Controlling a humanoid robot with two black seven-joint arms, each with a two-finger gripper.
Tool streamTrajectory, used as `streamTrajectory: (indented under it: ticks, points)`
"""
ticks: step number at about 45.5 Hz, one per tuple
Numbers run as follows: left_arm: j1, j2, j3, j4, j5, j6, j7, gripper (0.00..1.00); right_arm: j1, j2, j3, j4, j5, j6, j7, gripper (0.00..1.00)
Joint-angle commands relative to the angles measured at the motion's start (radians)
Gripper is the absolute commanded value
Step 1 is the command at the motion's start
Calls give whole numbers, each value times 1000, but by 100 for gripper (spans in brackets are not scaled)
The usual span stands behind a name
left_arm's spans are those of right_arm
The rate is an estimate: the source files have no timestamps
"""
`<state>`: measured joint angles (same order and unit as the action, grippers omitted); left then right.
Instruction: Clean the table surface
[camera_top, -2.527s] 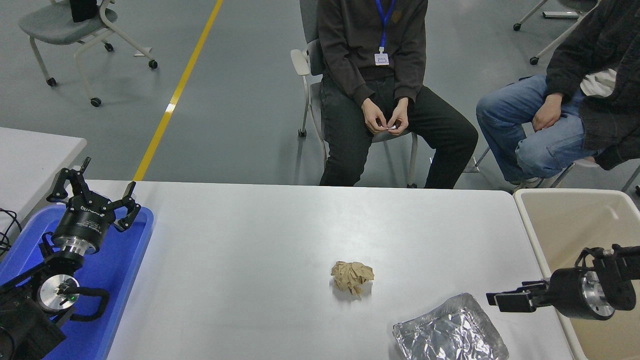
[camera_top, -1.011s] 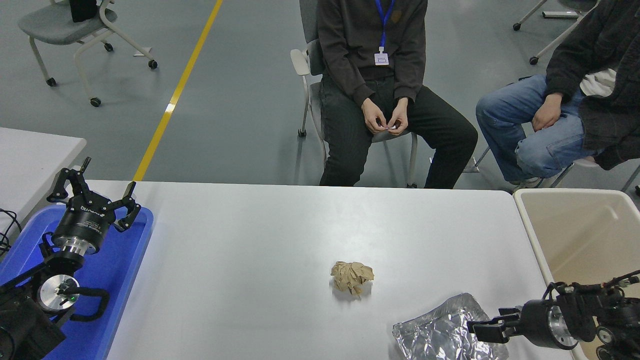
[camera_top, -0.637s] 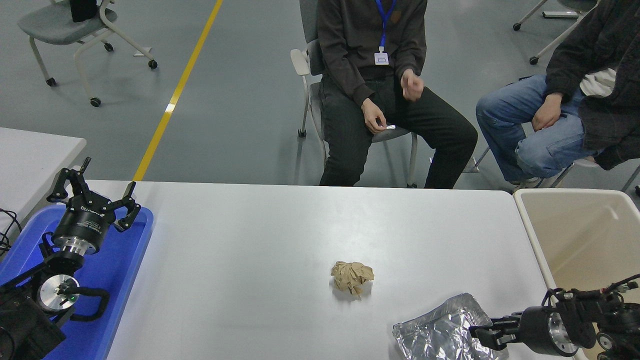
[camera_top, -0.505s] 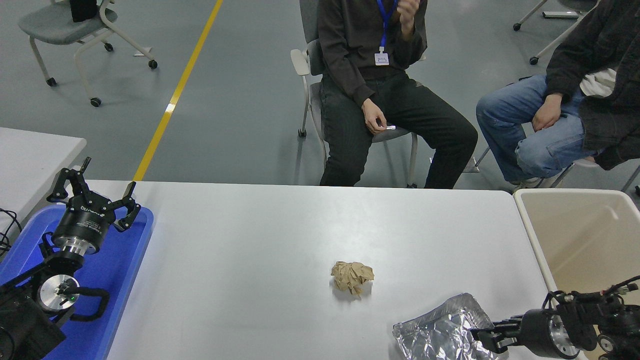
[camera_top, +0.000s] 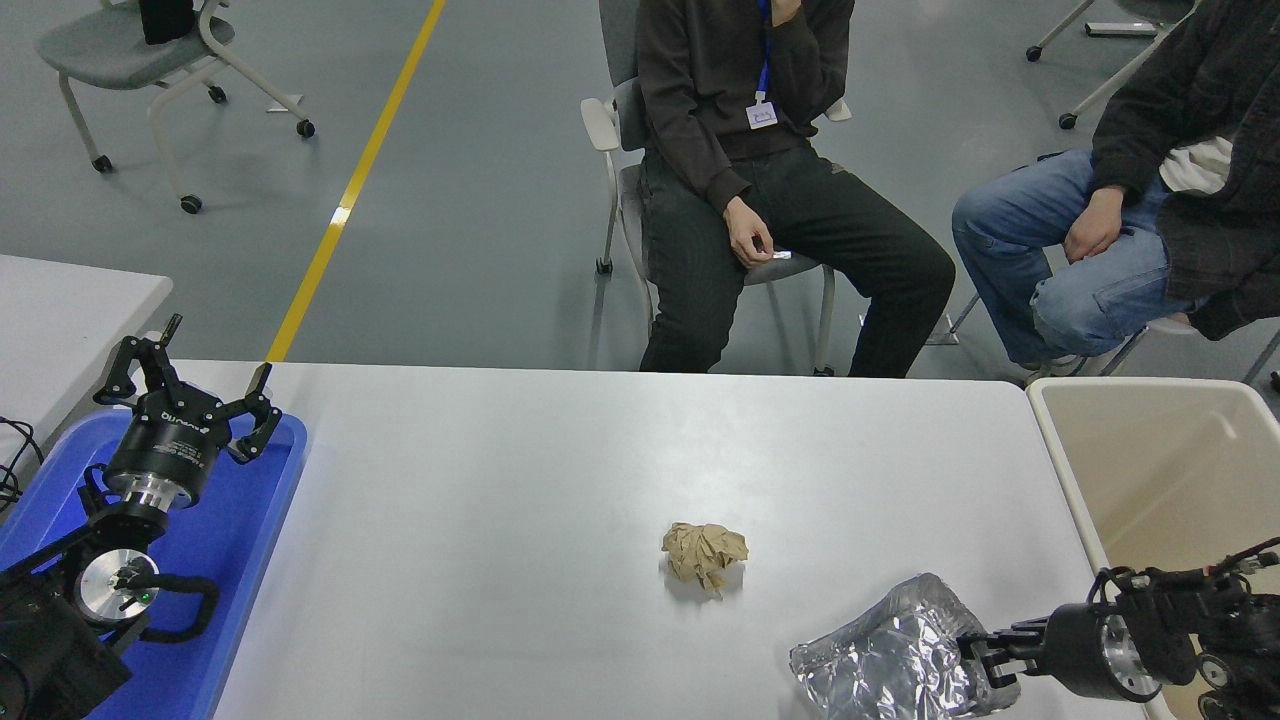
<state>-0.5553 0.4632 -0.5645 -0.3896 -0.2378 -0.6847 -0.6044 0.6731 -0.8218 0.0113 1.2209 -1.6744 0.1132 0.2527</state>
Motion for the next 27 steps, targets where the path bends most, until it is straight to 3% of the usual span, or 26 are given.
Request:
streamTrajectory:
  ticks: [1, 13, 27]
  points:
    - [0, 0, 0, 0, 0, 1, 0, 100, 40, -13, -1, 12, 25, 3, 2, 0]
    - [0, 0, 0, 0, 0, 1, 0, 100, 123, -94, -2, 57, 68, 43, 14, 0]
    - [0, 0, 0, 0, 0, 1, 0, 100, 238, -279, 3, 218, 113, 95, 85, 0]
